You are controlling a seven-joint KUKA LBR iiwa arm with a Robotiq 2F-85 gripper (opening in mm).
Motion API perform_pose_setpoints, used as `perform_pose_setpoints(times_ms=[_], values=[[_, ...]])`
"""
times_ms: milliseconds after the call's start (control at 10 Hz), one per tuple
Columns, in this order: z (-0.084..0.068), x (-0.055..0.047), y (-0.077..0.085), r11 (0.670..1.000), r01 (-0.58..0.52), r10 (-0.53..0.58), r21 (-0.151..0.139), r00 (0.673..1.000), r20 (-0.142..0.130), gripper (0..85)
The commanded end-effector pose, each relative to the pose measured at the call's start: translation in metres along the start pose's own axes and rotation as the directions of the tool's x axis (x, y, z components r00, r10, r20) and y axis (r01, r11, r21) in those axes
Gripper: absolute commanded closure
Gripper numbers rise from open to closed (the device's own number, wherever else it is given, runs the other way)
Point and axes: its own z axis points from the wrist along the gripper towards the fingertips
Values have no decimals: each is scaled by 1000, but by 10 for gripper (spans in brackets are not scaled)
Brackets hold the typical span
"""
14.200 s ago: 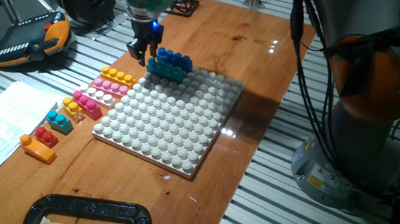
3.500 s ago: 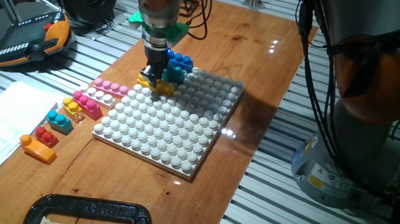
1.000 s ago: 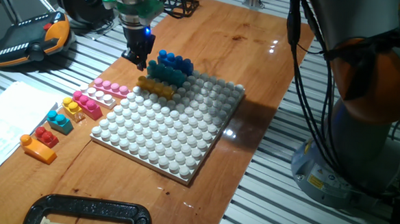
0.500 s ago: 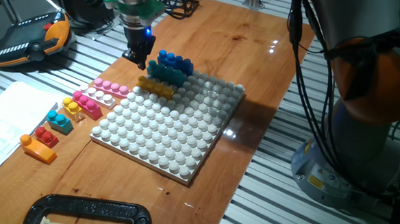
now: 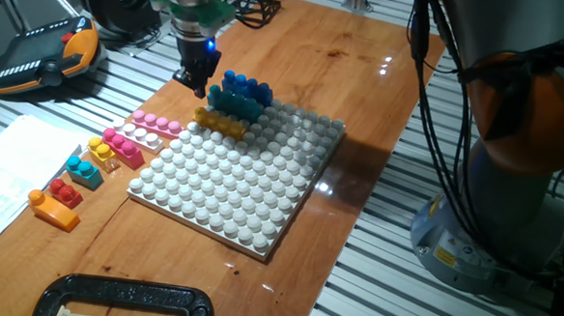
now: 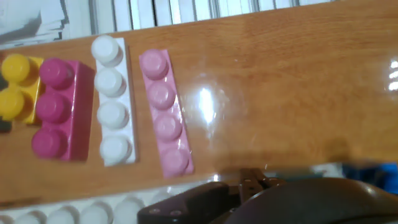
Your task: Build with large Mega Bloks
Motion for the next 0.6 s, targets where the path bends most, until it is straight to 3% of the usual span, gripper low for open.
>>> perform_pose_setpoints(times_ms=[0, 200, 300, 500], values=[[0, -10, -2, 1000, 7, -7, 1, 1000, -1, 680], [2, -27, -7, 1000, 29, -29, 12, 1000, -6, 680], [3, -35, -9, 999, 48, -48, 21, 999, -9, 850], [7, -42, -11, 997, 68, -68, 24, 998, -16, 850]])
